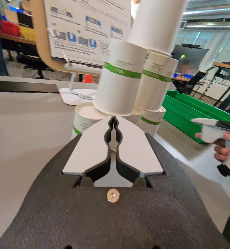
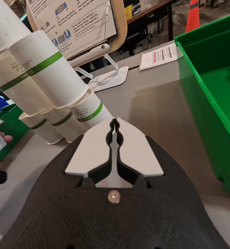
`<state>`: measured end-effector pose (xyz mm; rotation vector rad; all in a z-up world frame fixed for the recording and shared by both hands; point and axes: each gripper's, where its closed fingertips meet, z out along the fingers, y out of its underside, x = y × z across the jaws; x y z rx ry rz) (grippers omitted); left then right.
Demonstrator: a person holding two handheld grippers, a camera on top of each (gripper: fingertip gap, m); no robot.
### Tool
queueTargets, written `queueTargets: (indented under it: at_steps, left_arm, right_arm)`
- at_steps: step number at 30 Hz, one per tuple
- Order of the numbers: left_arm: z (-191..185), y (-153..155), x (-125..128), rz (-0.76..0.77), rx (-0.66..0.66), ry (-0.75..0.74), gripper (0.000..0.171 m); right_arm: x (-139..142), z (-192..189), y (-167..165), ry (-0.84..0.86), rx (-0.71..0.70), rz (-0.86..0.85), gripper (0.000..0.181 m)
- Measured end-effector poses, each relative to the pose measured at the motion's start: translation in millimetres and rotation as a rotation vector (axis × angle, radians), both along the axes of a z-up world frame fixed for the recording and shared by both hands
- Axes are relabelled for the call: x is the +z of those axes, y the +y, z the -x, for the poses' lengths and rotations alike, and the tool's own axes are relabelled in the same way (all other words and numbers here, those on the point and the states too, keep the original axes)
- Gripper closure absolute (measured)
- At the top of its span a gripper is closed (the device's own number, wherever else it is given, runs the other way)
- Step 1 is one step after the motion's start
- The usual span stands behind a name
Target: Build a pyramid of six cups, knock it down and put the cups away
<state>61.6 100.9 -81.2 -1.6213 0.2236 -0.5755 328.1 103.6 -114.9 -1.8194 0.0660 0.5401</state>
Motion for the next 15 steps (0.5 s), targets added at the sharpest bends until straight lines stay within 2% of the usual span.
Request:
queueTargets:
  at_steps: [7, 11, 15]
  left_arm:
    - [64, 26, -14, 0.093, 0.172, -0.047, 0.170]
    - [71, 30, -31, 0.167, 0.185, -0.033, 0.171]
    - [67, 26, -34, 0.159, 0.183, 0.032, 0.171]
  right_arm:
    - [-3, -8, 11, -0.200, -0.080, -0.046, 0.181]
    - [-8, -2, 20, -0.241, -0.091, -0.042, 0.181]
    - [-9, -5, 29, -0.329, -0.187, -0.040, 0.181]
